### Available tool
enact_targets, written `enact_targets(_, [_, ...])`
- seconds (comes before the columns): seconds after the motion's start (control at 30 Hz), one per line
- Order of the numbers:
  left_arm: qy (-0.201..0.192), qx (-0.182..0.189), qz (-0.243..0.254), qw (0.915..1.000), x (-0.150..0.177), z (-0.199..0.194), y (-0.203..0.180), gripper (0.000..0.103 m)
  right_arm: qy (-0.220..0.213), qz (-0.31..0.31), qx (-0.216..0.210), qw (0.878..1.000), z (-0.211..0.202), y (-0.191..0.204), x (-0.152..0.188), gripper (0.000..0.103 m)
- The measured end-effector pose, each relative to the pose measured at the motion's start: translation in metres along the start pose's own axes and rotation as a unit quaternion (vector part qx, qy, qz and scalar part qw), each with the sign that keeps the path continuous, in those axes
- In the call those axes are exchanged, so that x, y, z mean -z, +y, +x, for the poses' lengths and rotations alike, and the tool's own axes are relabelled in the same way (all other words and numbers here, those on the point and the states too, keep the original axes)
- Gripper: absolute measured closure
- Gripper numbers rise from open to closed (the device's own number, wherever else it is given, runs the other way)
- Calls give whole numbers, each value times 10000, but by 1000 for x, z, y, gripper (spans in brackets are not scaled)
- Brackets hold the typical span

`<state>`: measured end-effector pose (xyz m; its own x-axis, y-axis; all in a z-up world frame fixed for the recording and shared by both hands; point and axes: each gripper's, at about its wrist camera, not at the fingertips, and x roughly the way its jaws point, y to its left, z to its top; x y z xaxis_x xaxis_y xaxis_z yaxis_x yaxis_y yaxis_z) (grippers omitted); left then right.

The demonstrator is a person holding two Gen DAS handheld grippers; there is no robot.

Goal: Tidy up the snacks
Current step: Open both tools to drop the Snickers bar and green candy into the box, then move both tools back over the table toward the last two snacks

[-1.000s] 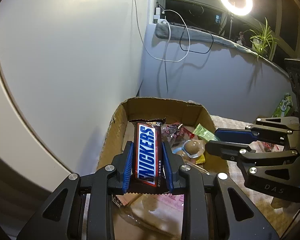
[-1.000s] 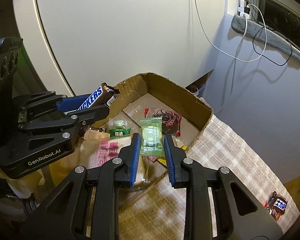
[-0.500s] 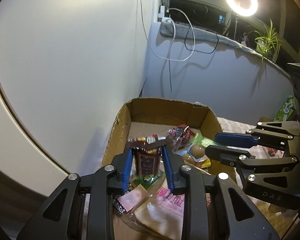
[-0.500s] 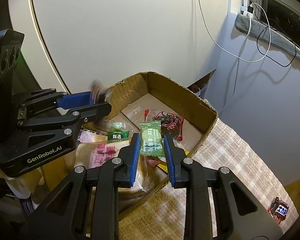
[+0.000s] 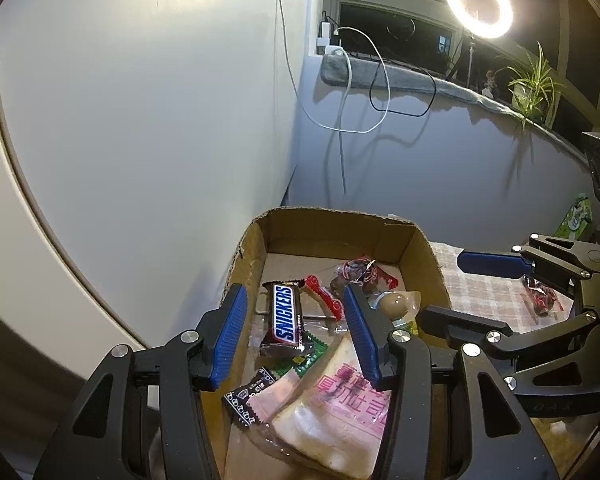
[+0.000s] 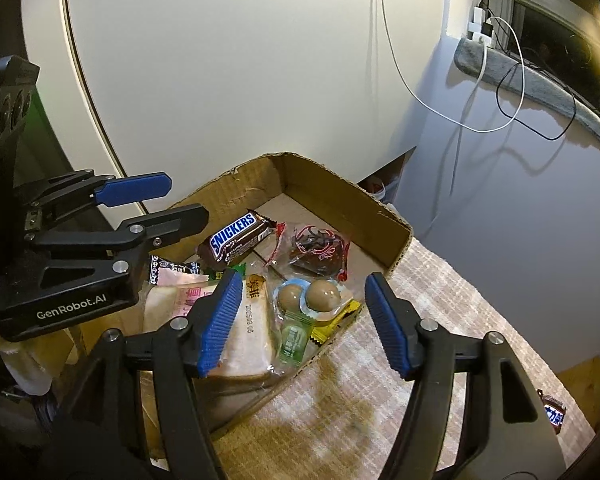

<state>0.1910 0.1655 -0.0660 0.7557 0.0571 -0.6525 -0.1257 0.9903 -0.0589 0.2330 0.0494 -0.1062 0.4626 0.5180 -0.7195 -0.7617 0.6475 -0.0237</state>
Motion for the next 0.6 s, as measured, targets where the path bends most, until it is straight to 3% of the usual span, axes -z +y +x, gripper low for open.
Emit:
enact_targets(0.07, [-32, -10, 2, 10000, 0, -2, -1, 43, 3, 5, 35, 10000, -2, 0, 1, 36])
enact_targets(0.33, [-146, 14, 19, 9999, 0, -17, -5, 40, -35, 13, 146, 9999, -16, 2, 5, 35])
enact_targets(0.4, [-168, 24, 26, 9999, 1, -21, -7, 39, -66, 27, 174, 9998, -20, 2, 7, 20])
enact_targets(0.43, [-181, 34, 32, 9998, 1, -23, -8, 38, -125, 25, 208, 9997, -24, 3, 8, 17])
enact_targets(0.6, [-249, 61, 72, 9996, 2, -33, -15, 36, -205, 20, 238, 9995, -38, 5, 13, 17])
